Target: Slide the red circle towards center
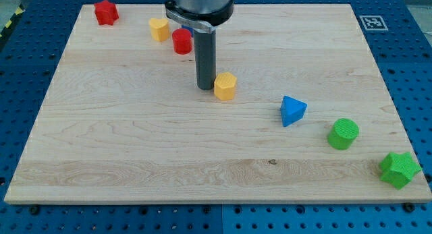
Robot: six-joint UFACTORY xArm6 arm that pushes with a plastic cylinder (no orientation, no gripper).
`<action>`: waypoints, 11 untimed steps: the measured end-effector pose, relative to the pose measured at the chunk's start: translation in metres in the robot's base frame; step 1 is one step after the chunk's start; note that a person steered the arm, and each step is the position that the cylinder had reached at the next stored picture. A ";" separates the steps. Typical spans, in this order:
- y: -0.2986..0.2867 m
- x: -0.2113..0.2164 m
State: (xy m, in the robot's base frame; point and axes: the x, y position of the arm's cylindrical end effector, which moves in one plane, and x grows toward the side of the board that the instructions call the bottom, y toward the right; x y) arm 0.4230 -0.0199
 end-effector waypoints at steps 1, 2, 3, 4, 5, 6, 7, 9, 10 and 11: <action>0.015 0.000; 0.024 -0.001; 0.021 -0.045; 0.021 -0.088; 0.020 -0.114; 0.003 -0.128; -0.020 -0.128; -0.049 -0.128; -0.081 -0.128; -0.116 -0.128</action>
State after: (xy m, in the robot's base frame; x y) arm 0.2950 -0.1357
